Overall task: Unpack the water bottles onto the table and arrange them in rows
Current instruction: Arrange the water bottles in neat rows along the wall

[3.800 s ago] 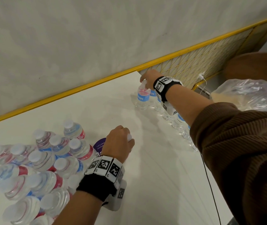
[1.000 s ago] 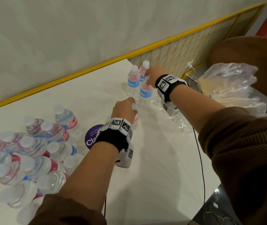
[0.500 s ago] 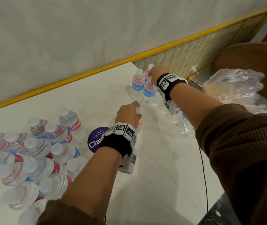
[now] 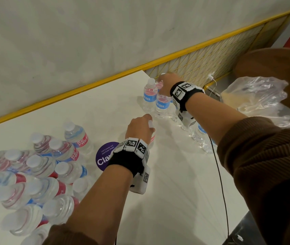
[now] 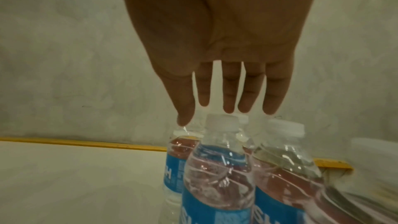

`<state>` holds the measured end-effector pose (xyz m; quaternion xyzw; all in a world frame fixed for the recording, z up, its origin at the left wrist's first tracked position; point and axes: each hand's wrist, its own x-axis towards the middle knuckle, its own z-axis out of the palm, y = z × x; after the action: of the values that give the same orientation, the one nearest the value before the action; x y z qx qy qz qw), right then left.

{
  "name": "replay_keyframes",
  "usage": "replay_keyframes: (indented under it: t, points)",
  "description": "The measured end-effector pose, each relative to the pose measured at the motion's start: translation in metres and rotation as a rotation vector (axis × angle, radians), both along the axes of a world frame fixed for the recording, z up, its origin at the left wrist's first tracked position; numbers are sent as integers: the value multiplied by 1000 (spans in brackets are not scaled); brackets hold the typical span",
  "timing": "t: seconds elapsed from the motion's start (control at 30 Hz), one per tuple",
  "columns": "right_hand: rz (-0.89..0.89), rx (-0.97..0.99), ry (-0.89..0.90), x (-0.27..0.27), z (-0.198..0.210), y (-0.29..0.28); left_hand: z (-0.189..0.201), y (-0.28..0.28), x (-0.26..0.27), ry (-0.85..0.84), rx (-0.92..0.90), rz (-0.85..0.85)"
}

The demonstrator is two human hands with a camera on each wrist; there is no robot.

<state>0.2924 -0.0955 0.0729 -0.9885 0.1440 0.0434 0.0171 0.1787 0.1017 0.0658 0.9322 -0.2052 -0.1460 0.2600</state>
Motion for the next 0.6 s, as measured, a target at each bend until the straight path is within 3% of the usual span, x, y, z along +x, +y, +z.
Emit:
replay_keyframes:
  t: [0.13, 0.6]
  points:
    - [71, 52, -88, 8, 2, 9, -1, -1, 1, -9, 11, -8]
    - [-9, 10, 48, 31, 4, 34, -3, 1, 2, 17, -6, 8]
